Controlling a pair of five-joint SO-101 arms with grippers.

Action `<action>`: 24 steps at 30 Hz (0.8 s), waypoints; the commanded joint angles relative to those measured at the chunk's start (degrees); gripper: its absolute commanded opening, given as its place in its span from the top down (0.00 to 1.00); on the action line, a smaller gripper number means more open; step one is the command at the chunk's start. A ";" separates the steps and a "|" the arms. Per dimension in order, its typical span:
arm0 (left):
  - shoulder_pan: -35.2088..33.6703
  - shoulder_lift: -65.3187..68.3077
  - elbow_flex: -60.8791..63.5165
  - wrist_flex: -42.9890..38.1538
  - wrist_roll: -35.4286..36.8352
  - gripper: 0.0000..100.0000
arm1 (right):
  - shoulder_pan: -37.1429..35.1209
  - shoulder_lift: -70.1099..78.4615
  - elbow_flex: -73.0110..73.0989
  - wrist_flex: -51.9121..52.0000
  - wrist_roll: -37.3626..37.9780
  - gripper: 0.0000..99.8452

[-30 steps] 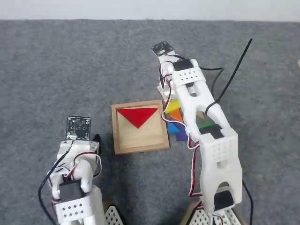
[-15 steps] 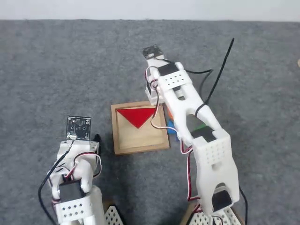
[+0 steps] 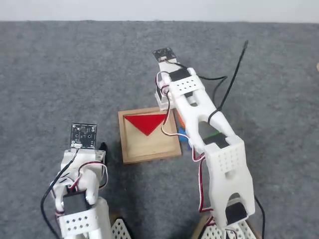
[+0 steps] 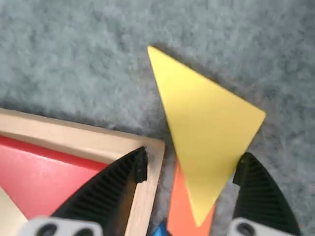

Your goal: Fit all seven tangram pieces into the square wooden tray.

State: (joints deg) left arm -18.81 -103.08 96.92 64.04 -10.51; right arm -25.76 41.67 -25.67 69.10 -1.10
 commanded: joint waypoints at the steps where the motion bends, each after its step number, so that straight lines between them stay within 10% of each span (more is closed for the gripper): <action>1: 0.09 -0.70 -0.48 -1.32 0.53 0.81 | 2.95 -0.04 -4.66 -1.71 3.87 0.72; 24: 0.09 -0.70 -0.48 -1.32 0.53 0.81 | 3.74 6.37 -8.97 -6.55 19.43 0.72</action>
State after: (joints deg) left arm -18.81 -103.08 96.92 64.04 -10.51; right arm -22.59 48.97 -31.91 64.09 17.63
